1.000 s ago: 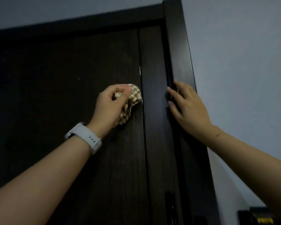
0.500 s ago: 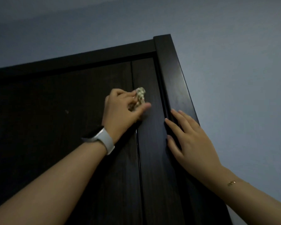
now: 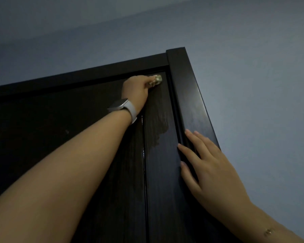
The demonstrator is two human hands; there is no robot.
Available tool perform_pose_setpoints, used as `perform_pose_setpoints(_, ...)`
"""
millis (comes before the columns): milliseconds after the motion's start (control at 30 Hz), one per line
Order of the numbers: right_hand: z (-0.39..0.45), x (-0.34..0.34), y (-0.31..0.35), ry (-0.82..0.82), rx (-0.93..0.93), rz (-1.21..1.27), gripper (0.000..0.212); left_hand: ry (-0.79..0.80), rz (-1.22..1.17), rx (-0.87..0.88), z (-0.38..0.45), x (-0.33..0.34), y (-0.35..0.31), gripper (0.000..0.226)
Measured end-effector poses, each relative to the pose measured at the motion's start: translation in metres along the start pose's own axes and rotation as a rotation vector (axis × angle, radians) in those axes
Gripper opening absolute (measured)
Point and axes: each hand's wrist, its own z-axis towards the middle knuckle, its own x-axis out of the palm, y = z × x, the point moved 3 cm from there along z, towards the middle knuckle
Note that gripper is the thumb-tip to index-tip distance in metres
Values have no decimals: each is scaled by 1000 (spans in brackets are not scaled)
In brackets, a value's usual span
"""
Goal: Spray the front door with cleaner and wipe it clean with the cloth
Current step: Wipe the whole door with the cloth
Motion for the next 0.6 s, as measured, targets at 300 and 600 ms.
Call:
perform_pose_setpoints(300,1,-1,0,15,-1,5,49,95,-130,283,-106,-36,-26,28)
perform_pose_setpoints(600,1,0,5,-31,-15,-52,49,147,-118,214,-66,-27,-13,21)
